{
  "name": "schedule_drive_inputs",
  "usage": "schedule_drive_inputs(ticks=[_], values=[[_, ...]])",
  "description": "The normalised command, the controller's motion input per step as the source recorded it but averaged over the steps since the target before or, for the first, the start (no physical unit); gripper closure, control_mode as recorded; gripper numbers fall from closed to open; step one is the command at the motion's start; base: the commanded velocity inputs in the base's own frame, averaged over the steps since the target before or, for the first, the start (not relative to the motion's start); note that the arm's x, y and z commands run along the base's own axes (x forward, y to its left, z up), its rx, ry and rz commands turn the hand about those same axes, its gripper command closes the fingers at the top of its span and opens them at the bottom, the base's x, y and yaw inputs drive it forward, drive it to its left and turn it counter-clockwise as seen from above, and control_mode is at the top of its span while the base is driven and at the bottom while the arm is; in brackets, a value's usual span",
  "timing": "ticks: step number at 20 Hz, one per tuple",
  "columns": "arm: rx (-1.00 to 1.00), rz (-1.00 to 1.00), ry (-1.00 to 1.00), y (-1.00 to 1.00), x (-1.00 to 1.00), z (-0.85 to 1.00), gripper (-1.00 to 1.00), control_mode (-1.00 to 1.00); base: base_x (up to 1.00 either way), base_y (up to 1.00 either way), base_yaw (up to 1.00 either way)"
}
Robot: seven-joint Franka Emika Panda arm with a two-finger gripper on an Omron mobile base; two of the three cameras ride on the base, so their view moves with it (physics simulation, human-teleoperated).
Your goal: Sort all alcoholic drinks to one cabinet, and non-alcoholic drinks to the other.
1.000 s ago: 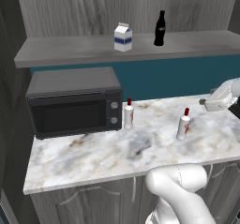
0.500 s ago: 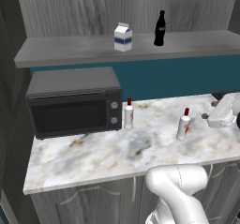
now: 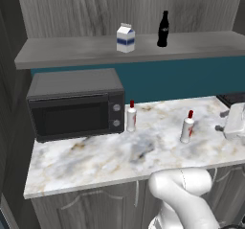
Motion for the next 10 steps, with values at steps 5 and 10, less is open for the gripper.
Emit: schedule_drive_inputs(ticks=[5,10], values=[[0.00,0.08,0.00,-0.05,0.19,-0.49,-1.00,-1.00,0.00,0.00,0.00],[0.00,0.05,0.00,0.00,0.26,-0.37,-1.00,-1.00,0.00,0.00,0.00]])
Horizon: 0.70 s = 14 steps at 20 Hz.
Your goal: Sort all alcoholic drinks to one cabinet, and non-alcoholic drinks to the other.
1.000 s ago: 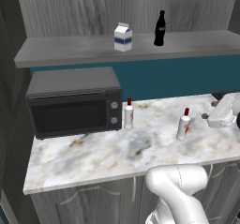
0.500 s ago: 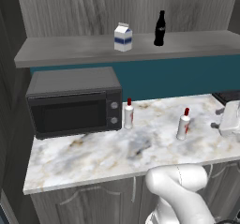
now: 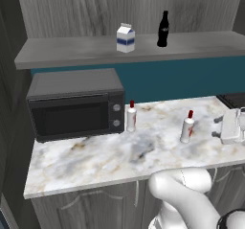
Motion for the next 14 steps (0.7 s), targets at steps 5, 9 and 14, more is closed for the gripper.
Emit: schedule_drive_inputs(ticks=[5,9,14], values=[[0.00,0.01,0.00,0.00,0.37,-0.21,-1.00,-1.00,0.00,0.00,0.00],[0.00,0.00,0.00,0.00,0.47,-0.13,-1.00,-1.00,0.00,0.00,0.00],[0.01,0.00,0.03,0.00,0.48,-0.16,-1.00,-1.00,0.00,0.00,0.00]])
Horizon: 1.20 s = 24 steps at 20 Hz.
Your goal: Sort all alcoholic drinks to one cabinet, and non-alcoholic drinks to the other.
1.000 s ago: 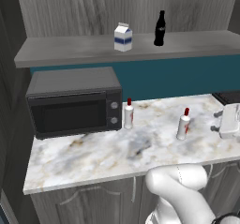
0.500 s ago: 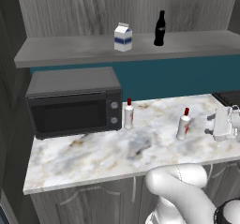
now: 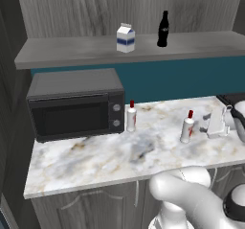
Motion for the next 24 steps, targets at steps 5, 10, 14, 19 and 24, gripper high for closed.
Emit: schedule_drive_inputs(ticks=[5,10,14,19,24], values=[[0.01,0.00,0.03,-0.04,0.38,-0.15,-1.00,-1.00,0.00,0.00,0.00],[0.02,0.00,0.03,-0.12,0.31,-0.12,-1.00,-1.00,0.00,0.00,0.00],[0.02,0.00,0.02,-0.23,0.22,-0.12,-1.00,-1.00,0.00,0.00,0.00],[0.02,0.00,0.04,-0.17,0.14,-0.16,-1.00,-1.00,0.00,0.00,0.00],[0.04,0.02,0.04,-0.03,0.05,-0.20,-1.00,-1.00,0.00,0.00,0.00]])
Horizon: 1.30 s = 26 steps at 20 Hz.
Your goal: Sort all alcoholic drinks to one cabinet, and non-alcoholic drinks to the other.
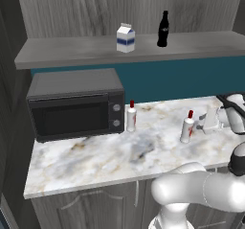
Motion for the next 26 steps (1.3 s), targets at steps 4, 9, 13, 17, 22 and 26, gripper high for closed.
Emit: schedule_drive_inputs(ticks=[4,9,13,17,22,26], values=[[0.05,0.05,0.00,0.00,-0.25,-0.08,-1.00,-1.00,0.00,0.00,0.00],[0.06,0.04,0.00,0.00,-0.27,0.00,-1.00,-1.00,0.00,0.00,0.00],[0.05,0.04,0.00,0.00,-0.20,0.00,-1.00,-1.00,0.00,0.00,0.00],[0.07,0.04,0.00,0.00,-0.01,0.00,-1.00,-1.00,0.00,0.00,0.00],[0.07,0.02,0.00,0.00,0.30,0.00,-1.00,-1.00,0.00,0.00,0.00],[0.04,0.01,0.00,0.00,0.18,-0.01,-1.00,-1.00,0.00,0.00,0.00]])
